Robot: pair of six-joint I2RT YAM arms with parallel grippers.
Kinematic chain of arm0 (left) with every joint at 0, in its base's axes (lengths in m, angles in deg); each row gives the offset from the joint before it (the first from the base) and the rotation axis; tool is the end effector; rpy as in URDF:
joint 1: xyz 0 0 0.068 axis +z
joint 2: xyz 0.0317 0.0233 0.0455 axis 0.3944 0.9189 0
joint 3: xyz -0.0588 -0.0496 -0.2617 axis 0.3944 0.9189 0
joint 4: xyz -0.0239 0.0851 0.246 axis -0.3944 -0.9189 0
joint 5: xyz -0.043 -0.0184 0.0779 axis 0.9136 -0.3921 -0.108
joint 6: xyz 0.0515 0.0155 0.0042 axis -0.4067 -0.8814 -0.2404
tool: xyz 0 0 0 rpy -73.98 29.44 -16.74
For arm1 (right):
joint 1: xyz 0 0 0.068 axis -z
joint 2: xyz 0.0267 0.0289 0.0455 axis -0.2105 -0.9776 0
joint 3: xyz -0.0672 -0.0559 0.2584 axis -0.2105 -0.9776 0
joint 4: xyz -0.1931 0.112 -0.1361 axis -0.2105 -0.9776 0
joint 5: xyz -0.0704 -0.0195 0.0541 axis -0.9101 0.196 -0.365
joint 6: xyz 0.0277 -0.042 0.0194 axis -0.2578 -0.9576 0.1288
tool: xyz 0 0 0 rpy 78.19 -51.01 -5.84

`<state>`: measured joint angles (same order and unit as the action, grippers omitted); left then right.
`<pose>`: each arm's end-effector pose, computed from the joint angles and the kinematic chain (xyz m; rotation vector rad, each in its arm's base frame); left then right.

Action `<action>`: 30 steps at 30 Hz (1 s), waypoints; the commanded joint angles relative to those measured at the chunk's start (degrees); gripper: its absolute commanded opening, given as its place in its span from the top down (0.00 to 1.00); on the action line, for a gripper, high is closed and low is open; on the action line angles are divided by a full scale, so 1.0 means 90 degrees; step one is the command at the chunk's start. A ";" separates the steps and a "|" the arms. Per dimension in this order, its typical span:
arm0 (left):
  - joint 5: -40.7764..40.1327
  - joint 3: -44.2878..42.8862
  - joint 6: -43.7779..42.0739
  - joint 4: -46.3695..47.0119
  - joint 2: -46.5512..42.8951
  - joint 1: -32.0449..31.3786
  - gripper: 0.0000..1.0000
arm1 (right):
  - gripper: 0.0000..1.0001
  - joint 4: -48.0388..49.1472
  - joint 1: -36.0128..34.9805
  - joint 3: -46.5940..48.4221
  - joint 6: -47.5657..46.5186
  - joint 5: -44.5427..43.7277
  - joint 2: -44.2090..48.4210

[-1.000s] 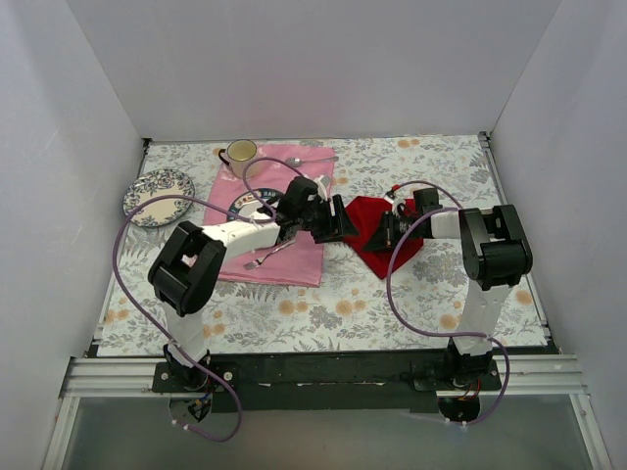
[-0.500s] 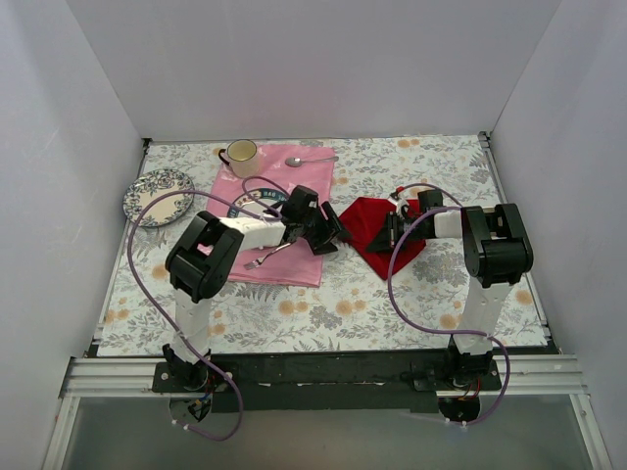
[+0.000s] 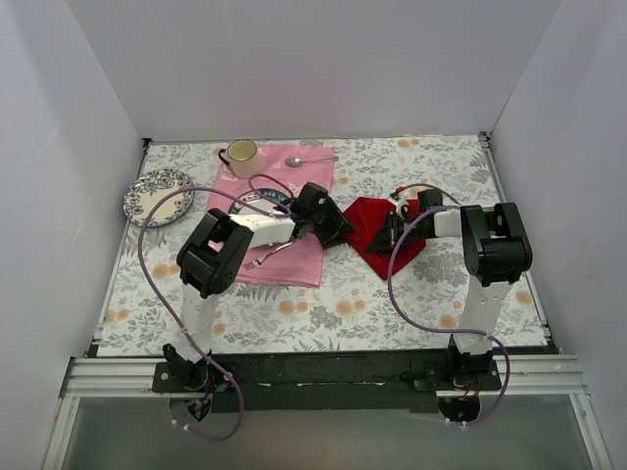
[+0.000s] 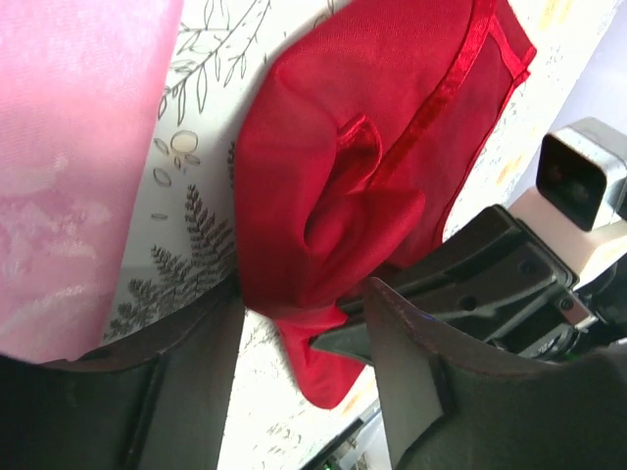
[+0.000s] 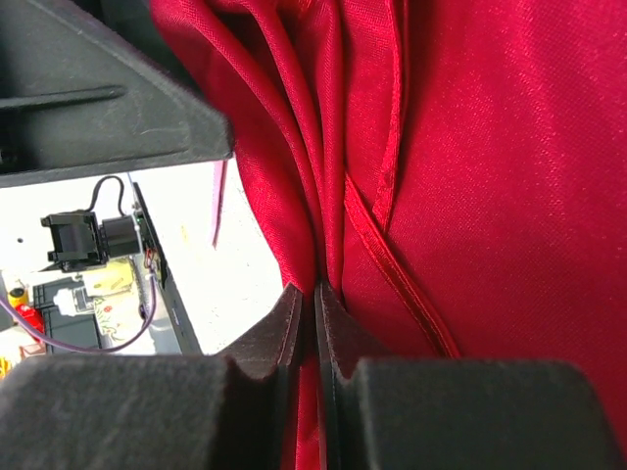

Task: Fold the napkin, place the utensils inside, and roll it up
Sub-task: Roll the napkin with the utensil

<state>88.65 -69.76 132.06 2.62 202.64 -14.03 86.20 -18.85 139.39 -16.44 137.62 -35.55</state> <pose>0.3498 -0.2758 0.1362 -1.5622 2.4195 -1.1919 0.3525 0.0710 0.1012 -0.2149 2.4543 1.3848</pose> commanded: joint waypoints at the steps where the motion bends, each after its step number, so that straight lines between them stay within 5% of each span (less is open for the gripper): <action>1: -0.0838 -0.0036 -0.0264 -0.0459 0.0362 -0.0030 0.53 | 0.99 -0.0190 0.0041 0.0120 -0.0169 -0.0325 -0.0173; 20: -0.1014 -0.0973 -0.0900 -0.1698 0.0587 -0.0128 1.00 | 0.99 -0.1527 -0.0095 0.0793 -0.1096 -0.1154 -0.0203; 23: -0.0897 -0.1315 -0.0948 -0.2156 0.0655 -0.0167 1.00 | 0.98 -0.1859 -0.0241 0.0920 -0.1253 -0.1613 -0.0056; 30: -0.0604 -0.1842 -0.0724 -0.2939 0.0802 -0.0216 1.00 | 0.66 -0.2728 -0.0730 0.1516 -0.1487 -0.3380 0.0743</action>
<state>82.90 -83.73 126.51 -13.90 208.12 -15.40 67.41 -22.85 149.55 -25.34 123.37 -33.88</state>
